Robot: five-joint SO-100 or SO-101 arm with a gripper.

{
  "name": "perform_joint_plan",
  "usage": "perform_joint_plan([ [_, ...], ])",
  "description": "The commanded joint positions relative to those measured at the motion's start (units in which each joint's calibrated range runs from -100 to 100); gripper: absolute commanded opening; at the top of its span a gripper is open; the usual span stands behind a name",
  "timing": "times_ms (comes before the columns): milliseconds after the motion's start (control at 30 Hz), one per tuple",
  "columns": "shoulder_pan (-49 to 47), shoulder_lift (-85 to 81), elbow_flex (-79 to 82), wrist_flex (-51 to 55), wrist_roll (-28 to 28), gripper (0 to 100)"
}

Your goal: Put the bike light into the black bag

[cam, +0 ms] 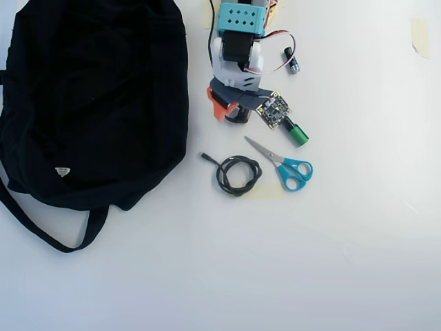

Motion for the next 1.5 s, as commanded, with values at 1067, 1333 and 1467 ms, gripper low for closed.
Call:
perform_joint_plan([
  [1067, -0.5, 7.2, -1.0, -3.6, 3.9, 19],
  [1333, -1.4, 8.3, -1.0, -5.8, 3.7, 19],
  [1467, -1.5, 9.8, -1.0, -6.4, 3.7, 19],
])
